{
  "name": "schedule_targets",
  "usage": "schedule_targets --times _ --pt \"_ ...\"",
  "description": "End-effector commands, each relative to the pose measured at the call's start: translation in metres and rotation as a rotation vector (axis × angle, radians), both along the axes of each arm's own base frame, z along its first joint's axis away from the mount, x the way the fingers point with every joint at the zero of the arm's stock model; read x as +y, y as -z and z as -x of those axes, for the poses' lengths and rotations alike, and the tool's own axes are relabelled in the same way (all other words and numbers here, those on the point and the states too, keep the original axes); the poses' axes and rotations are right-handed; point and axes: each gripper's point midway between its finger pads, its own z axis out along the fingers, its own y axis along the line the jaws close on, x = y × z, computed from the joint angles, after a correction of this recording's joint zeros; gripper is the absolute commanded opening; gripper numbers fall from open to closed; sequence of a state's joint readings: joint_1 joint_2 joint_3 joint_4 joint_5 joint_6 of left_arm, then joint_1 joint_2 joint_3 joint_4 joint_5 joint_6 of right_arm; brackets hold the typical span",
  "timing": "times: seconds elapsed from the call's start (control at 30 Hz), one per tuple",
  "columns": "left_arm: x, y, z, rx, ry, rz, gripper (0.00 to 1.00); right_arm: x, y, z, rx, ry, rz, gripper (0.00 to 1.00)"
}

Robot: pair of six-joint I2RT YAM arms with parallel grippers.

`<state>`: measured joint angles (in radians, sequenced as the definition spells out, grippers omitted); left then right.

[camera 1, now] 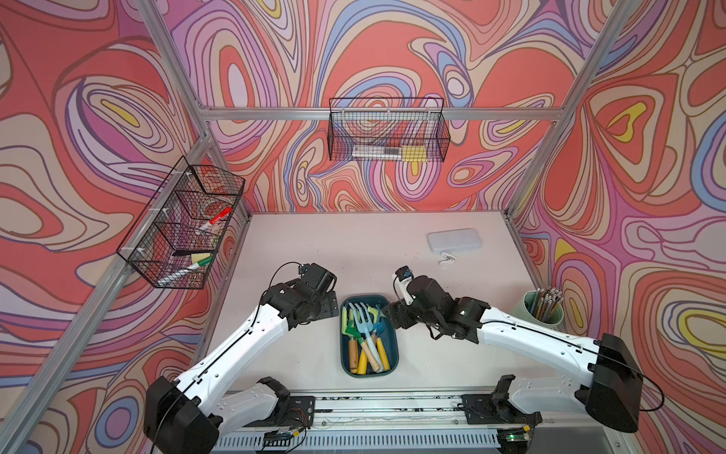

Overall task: Take the hand rake out of the storage box
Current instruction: Pick up the rake from the storage box.

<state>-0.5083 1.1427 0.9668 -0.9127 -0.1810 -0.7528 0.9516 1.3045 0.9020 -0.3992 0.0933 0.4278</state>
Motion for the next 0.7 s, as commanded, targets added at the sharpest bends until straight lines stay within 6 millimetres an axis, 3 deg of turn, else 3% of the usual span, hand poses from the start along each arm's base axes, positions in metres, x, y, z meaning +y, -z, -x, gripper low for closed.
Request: schedule_targets --times 0.0,0.13,0.27,0.67 --pt "0.009 0.005 -0.006 0.025 -0.007 -0.018 0.99 0.02 0.013 0.019 0.063 0.026 -0.006 0.7" --pt "0.021 -0.001 -0.016 0.0 -0.037 -0.053 0.99 0.043 0.033 0.033 0.119 -0.015 0.001 0.55" --pt "0.034 -0.006 -0.022 0.006 -0.074 -0.127 0.99 0.052 0.05 0.042 0.163 -0.025 -0.001 0.48" --pt "0.029 -0.001 -0.021 0.029 -0.077 -0.107 0.99 0.067 0.076 0.044 0.215 -0.031 -0.009 0.34"
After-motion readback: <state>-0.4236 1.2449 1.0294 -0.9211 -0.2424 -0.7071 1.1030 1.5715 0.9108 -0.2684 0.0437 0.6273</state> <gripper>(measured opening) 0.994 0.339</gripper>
